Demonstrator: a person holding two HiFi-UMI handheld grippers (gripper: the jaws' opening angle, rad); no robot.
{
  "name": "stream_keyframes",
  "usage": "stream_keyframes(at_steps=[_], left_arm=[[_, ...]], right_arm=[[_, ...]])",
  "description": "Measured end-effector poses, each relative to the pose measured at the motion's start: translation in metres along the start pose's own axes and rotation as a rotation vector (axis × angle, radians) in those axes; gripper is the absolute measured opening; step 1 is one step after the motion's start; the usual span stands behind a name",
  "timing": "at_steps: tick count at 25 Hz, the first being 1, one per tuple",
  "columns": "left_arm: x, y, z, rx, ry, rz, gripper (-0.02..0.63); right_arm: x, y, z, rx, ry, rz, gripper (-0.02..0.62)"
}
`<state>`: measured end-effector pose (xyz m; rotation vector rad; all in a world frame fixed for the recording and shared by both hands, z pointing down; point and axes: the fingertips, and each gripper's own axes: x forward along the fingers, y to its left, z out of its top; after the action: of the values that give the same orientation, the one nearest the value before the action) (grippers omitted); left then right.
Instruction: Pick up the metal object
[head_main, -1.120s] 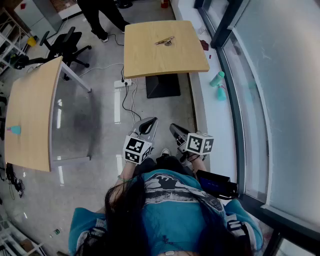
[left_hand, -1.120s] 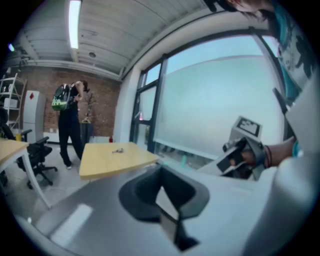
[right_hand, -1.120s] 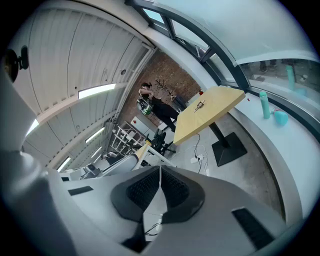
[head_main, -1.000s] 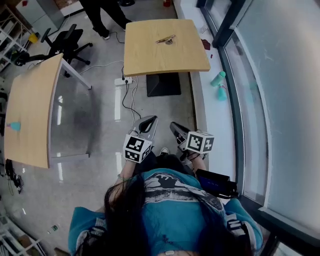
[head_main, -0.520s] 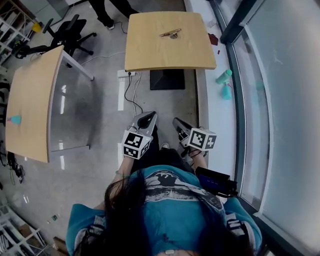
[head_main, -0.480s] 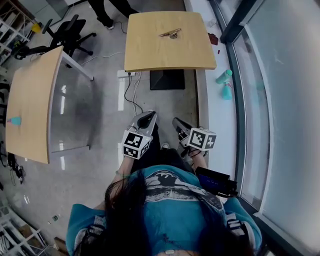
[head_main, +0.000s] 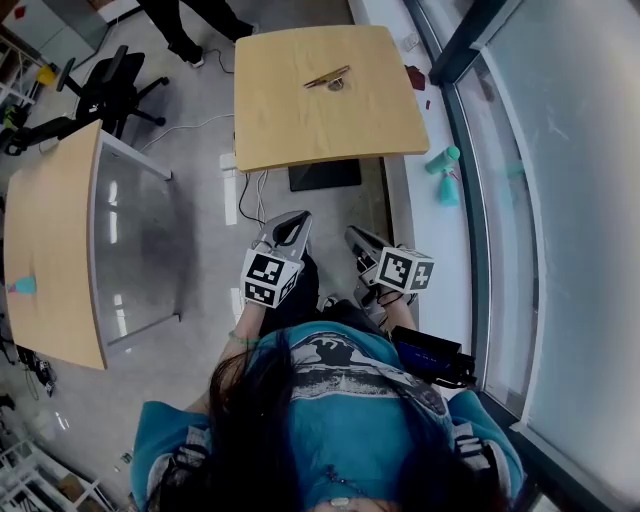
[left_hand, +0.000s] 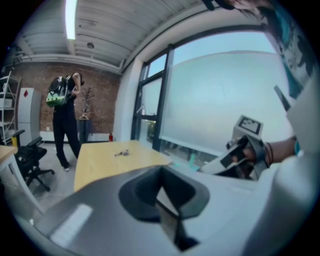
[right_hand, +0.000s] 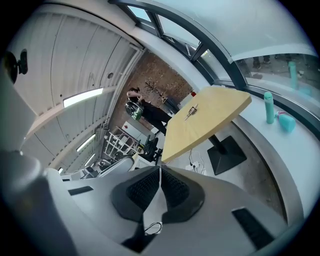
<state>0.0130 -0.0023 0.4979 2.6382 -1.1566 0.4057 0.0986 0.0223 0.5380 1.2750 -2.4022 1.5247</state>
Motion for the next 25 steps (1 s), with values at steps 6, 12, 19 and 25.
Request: stream_keyframes(at_steps=[6,12,19,25], left_arm=[[0.031,0.074,0.018,-0.021,-0.016,-0.010,0.003],[0.046,0.139,0.029,-0.044,-0.026,-0.007,0.002],[0.058,0.195,0.033,-0.087,-0.029,0.009,0.003],[0.068,0.204,0.034,-0.092,-0.019,-0.001,0.002]], right_arm=[[0.063,0.008,0.042,-0.006,0.009,-0.026,0.020],[0.117,0.016,0.071,0.003,0.016,-0.046,0.020],[0.165,0.028,0.085,0.018,0.057,-0.049,0.020],[0.182,0.025,0.096,0.018,0.070,-0.046,0.020]])
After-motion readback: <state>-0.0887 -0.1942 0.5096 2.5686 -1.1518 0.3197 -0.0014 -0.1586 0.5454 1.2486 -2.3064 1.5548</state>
